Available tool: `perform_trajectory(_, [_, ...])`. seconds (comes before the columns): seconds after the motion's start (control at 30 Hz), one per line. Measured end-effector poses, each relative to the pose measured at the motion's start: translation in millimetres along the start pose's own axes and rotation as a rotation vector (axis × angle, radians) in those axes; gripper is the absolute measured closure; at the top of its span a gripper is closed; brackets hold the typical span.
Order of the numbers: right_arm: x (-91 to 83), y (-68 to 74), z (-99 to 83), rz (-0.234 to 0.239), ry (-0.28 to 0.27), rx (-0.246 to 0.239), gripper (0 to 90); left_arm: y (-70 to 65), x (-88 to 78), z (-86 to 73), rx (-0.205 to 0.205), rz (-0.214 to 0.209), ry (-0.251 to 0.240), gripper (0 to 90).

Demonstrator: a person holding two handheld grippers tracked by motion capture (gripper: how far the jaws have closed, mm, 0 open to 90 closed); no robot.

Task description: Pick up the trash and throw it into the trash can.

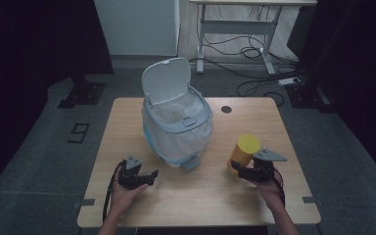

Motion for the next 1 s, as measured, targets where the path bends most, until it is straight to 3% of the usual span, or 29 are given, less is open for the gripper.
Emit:
perform_trajectory(0.27, [-9.0, -2.2, 12.2, 0.004, -0.029, 0.013, 23.6, 6.0, -3.9, 0.8, -0.029, 0.001, -0.016, 21.4])
perform_trajectory(0.5, [-18.7, 4.4, 33.5, 0.028, -0.067, 0.032, 23.6, 8.4, -7.2, 1.8, -0.054, -0.012, -0.034, 21.5])
perform_trajectory(0.67, [-25.8, 11.9, 53.7, 0.047, -0.102, 0.009, 23.6, 9.6, -8.2, 2.0, -0.048, -0.003, -0.034, 21.4])
perform_trajectory(1.0, [-39.6, 14.3, 93.3, 0.100, -0.162, 0.036, 23.6, 7.1, -8.2, 2.1, -0.046, -0.007, -0.031, 21.3])
Point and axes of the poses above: each handheld gripper's, and its own axes: x roughly forward along the jaws, z roughly out of its top, y roughly to its left, the point moved 4 cm from there along x, roughly forward along the jaws, and after that the axes turned 4 degrees about -z, right-handed, at the moved point
